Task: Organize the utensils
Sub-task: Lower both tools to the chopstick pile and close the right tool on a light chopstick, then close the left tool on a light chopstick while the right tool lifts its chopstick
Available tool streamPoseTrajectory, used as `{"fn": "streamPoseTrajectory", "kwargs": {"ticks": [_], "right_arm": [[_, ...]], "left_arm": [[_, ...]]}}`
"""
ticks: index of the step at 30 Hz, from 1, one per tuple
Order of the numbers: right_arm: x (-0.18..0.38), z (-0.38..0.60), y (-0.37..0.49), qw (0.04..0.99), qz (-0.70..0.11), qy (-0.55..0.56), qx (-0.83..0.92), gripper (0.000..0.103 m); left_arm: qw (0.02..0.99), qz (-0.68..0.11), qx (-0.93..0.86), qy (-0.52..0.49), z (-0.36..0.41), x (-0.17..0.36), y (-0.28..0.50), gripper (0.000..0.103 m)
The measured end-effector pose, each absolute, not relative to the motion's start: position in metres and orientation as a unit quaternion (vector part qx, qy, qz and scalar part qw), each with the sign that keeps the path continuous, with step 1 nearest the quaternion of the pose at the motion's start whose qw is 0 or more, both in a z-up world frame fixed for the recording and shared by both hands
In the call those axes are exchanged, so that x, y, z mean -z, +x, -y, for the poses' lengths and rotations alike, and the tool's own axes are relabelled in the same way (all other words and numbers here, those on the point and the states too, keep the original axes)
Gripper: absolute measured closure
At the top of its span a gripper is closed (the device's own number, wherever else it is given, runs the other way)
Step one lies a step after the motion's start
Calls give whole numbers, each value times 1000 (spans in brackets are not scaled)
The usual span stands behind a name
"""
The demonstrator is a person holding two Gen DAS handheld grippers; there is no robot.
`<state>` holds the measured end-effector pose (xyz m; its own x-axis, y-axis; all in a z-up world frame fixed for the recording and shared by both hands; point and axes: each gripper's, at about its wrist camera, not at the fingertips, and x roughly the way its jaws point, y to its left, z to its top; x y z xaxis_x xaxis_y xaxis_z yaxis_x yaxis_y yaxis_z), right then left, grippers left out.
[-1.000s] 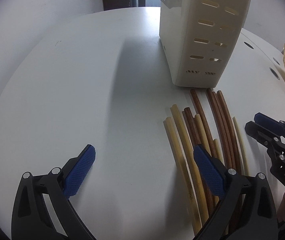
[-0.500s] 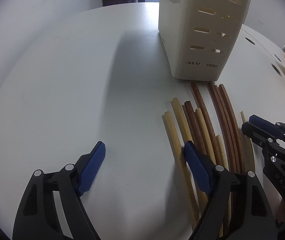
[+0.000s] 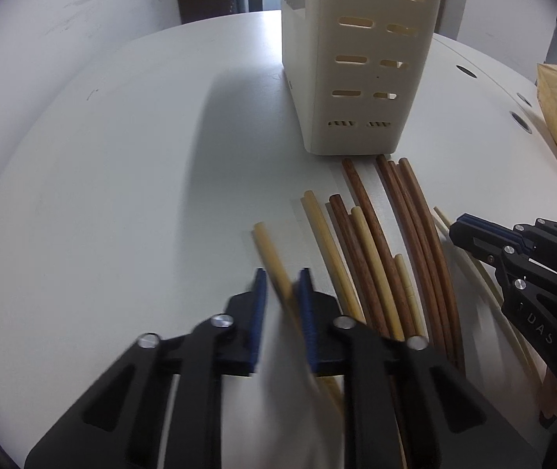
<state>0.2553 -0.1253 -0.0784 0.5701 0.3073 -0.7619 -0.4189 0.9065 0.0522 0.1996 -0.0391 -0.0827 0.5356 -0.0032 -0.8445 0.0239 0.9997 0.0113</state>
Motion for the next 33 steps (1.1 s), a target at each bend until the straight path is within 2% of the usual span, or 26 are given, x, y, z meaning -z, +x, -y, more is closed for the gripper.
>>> {"fn": "streamPoseTrajectory", "kwargs": {"ticks": [4, 18, 33], "right_arm": [[74, 129, 253, 891, -400, -53, -209, 98], [10, 175, 225, 924, -269, 55, -268, 98], [-46, 171, 189, 940, -184, 59, -282, 98]], "left_arm": [[873, -486, 33, 1, 37, 79, 196, 96], [912, -398, 89, -52, 11, 24, 169, 97], [943, -310, 115, -46, 2, -55, 132, 97]]}}
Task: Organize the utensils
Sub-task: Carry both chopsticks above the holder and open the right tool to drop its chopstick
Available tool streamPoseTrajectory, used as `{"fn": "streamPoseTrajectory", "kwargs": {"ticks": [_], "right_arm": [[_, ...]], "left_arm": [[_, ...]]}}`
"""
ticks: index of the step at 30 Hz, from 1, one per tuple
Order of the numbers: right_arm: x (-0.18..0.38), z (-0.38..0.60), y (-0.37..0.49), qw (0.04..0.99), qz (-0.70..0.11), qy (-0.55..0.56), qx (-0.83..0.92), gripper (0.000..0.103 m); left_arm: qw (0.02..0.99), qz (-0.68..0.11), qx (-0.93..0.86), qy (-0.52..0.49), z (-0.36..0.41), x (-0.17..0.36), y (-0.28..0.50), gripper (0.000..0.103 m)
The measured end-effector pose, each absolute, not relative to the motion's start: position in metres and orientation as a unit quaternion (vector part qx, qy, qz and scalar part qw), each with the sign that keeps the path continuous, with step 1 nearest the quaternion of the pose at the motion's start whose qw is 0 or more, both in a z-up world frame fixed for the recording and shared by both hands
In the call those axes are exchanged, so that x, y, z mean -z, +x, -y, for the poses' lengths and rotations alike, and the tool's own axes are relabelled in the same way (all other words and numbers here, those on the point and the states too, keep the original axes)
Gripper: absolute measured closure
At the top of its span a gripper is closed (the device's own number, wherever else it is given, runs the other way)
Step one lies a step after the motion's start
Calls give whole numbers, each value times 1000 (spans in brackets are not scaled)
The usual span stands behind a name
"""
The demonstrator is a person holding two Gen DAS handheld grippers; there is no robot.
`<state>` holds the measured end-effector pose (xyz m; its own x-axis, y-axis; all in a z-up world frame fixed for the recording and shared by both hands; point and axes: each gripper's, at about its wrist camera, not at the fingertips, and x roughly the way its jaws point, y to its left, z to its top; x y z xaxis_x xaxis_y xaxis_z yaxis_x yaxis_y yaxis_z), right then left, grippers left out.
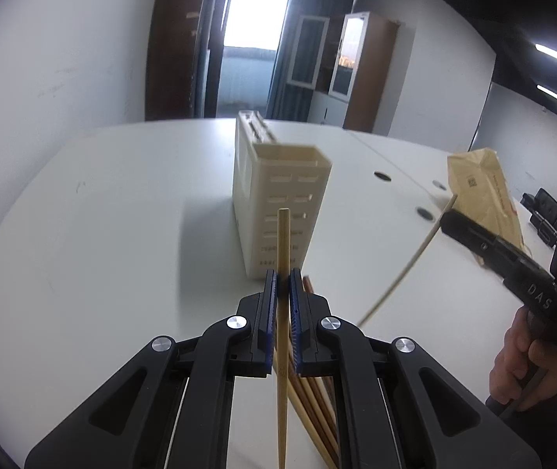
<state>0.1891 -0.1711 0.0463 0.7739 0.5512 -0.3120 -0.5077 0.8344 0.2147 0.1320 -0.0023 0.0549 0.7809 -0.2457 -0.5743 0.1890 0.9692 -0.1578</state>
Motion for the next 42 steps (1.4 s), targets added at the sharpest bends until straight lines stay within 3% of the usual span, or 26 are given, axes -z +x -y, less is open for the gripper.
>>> {"fn": "streamPoseTrajectory", "kwargs": {"ticks": [24, 42], "right_arm": [[-102, 166, 205, 942, -173, 31, -287, 98], [-183, 141, 257, 951, -130, 30, -278, 98]], "left_arm": [[961, -245, 115, -55, 22, -152, 169, 97], [986, -120, 49, -102, 13, -231, 213, 97]]}}
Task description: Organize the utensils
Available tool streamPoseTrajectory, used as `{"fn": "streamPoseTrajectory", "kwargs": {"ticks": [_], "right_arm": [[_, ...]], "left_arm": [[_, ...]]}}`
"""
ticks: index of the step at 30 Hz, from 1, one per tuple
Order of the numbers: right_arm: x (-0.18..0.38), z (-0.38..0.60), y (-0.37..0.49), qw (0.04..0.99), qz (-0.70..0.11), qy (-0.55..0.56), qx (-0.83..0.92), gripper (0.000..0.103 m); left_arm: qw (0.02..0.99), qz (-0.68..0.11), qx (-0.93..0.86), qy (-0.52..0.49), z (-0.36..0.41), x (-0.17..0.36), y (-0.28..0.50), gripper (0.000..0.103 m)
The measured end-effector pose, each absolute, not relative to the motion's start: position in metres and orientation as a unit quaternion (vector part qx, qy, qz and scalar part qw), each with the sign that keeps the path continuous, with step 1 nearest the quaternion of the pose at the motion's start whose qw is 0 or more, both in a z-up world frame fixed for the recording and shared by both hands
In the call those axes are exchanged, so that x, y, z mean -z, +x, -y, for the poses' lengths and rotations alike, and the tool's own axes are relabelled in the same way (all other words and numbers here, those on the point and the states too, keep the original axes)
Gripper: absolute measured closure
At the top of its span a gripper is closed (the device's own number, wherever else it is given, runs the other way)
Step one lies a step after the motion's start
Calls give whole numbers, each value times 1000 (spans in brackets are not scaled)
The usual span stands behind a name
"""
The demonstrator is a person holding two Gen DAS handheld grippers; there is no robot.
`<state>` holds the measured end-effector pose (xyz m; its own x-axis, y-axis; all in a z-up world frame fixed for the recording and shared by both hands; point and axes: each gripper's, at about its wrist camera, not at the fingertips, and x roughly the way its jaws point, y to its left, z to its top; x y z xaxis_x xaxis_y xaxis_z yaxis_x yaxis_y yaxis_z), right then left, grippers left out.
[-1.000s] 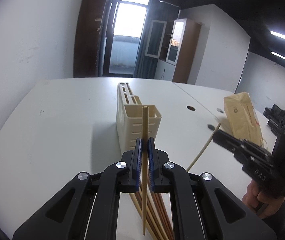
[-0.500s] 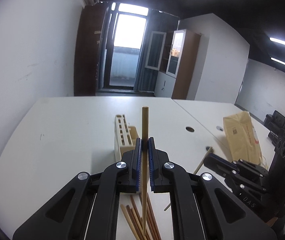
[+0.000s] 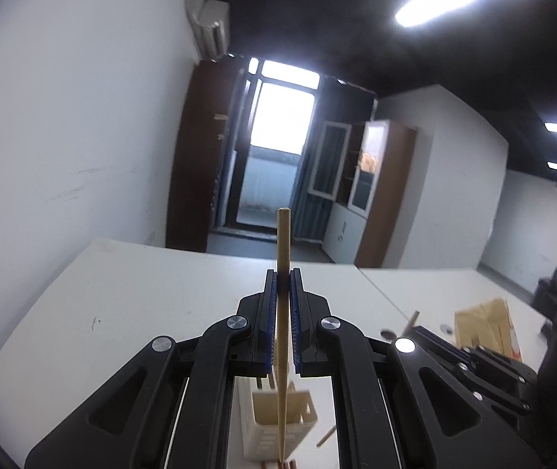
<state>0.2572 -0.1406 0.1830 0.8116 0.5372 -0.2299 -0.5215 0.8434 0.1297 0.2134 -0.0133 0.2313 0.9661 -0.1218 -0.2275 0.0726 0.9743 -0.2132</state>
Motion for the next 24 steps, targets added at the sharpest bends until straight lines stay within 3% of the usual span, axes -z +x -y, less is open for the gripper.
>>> {"fn": "streamPoseTrajectory", "kwargs": {"ticks": [3, 19, 21, 23, 24], "right_arm": [[-186, 136, 272, 954, -130, 32, -269, 98], [-157, 155, 331, 960, -176, 56, -211, 98], [-140, 169, 352, 954, -228, 34, -192, 90], [-112, 185, 376, 941, -287, 0, -177, 60], [-96, 194, 387, 935, -313, -16, -164, 54]], "left_arm": [[989, -95, 13, -115, 9, -236, 228, 97], [970, -179, 18, -163, 4, -170, 297, 97], [970, -191, 19, -150, 6, -161, 297, 97], [973, -188, 17, -130, 8, -156, 290, 97], [975, -187, 19, -122, 8, -154, 287, 97]]}}
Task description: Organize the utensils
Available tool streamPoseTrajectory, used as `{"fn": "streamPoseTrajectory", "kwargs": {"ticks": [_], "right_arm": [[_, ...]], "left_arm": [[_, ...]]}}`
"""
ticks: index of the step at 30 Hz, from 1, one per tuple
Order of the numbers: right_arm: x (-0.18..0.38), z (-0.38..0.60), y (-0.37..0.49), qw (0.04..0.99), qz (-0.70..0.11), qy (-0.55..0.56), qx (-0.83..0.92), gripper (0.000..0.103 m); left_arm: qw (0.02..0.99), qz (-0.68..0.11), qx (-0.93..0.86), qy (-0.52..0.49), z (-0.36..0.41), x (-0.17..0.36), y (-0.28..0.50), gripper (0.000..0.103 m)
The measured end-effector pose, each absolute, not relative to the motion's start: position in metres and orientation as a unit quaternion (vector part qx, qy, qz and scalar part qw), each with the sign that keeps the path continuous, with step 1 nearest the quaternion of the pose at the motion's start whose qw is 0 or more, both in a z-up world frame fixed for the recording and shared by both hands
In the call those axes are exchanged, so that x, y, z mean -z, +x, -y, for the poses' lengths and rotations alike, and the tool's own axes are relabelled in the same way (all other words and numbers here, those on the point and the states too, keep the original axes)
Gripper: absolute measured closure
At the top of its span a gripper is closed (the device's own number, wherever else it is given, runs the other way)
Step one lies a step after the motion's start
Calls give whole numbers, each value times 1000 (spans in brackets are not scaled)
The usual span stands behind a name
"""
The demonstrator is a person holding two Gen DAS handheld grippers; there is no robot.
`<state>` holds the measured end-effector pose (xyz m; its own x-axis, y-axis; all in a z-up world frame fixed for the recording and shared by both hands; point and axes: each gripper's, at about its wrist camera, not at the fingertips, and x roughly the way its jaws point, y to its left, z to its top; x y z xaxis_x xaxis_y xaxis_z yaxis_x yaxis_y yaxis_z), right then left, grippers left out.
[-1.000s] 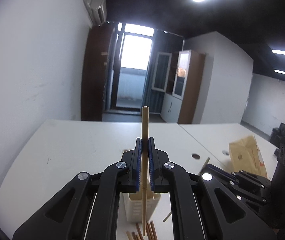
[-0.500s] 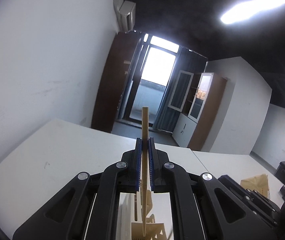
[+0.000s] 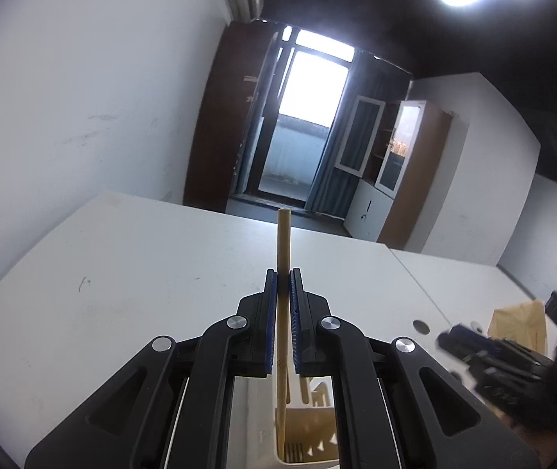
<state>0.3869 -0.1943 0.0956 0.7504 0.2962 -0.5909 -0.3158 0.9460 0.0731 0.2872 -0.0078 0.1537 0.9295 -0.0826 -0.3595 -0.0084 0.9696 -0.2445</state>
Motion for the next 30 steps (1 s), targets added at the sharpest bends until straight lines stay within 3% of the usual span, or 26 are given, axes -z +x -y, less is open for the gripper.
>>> {"fn": "streamPoseTrajectory", "kwargs": {"ticks": [5, 10, 20, 24, 27, 28, 30], "right_arm": [[-22, 255, 417, 914, -396, -14, -90, 53], [7, 302, 421, 919, -390, 21, -49, 42], [63, 351, 455, 900, -422, -103, 31, 44], [75, 373, 470, 896, -434, -89, 35, 46], [77, 382, 475, 894, -443, -62, 18, 72], [78, 381, 474, 893, -446, -62, 16, 89], [78, 374, 474, 891, -448, -75, 23, 95]], "left_arm": [[975, -194, 24, -109, 5, -147, 290, 97], [973, -203, 30, -103, 7, -140, 290, 97], [966, -238, 49, -85, 19, -121, 304, 96], [968, -228, 65, -78, 23, -122, 301, 96], [969, -222, 72, -78, 23, -123, 299, 96], [969, -222, 73, -80, 24, -123, 300, 96], [968, -224, 75, -82, 22, -122, 301, 96]]}}
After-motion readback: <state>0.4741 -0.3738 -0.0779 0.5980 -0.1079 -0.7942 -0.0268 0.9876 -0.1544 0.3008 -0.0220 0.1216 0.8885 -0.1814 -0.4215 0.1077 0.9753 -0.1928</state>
